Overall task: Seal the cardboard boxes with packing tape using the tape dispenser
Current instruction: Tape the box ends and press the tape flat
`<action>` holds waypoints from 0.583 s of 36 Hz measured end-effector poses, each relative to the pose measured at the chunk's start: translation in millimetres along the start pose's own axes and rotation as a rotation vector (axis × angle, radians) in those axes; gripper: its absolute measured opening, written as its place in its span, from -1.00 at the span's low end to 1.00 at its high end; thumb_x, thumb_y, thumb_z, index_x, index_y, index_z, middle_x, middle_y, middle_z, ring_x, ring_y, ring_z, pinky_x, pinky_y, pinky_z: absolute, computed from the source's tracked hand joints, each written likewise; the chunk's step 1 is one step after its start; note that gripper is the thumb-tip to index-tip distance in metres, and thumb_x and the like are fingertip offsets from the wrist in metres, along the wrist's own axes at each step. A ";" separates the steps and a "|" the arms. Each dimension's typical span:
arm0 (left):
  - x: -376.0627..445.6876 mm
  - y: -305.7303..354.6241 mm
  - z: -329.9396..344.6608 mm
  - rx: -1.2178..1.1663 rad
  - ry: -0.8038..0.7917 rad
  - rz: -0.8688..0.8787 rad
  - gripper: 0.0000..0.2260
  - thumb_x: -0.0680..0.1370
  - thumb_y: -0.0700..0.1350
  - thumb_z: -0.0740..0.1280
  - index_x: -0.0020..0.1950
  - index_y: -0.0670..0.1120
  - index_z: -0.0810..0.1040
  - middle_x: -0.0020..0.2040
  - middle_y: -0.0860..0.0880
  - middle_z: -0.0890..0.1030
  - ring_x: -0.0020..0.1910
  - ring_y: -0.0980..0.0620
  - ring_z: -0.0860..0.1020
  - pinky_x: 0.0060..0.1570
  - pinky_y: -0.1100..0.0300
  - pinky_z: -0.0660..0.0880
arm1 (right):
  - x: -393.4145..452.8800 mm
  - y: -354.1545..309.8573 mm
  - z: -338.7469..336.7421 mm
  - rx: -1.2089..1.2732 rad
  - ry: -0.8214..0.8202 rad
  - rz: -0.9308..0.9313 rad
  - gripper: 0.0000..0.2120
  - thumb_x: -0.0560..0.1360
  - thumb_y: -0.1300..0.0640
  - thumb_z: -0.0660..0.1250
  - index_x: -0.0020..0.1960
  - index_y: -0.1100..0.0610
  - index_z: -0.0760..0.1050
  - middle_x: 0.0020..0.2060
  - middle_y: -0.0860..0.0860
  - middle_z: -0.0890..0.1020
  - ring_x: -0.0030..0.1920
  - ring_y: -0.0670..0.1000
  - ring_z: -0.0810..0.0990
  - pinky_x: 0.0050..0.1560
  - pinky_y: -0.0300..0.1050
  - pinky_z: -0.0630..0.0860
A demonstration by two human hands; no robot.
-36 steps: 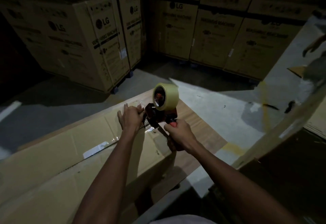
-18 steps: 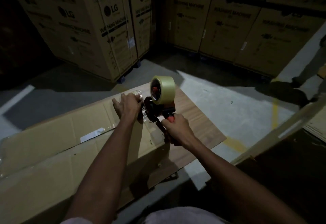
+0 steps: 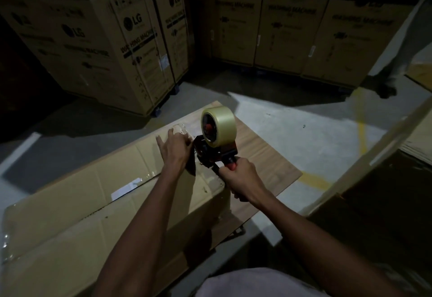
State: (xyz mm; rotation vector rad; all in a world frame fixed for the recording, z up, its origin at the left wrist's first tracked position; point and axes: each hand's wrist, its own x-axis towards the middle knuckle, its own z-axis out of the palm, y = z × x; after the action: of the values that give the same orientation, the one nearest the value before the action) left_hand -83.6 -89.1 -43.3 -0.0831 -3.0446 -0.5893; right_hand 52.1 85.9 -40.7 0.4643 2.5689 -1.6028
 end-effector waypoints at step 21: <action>-8.5 7.5 -14.1 0.041 -0.035 -0.139 -0.64 0.63 0.23 0.26 0.14 0.03 0.70 0.12 -0.13 0.65 0.36 -0.12 0.48 0.51 -0.35 -0.19 | -1.1 -3.4 -13.0 -0.003 -0.076 -0.019 -0.65 0.35 -0.22 0.31 -0.07 0.04 0.49 -0.32 0.09 0.60 -0.55 -0.06 0.53 -0.54 -0.14 0.47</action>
State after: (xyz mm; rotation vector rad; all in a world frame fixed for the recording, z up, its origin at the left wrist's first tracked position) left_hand -74.2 -87.8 -27.8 0.1215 -3.1131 -0.5388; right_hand 53.4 95.8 -31.7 0.3729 2.5275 -1.5901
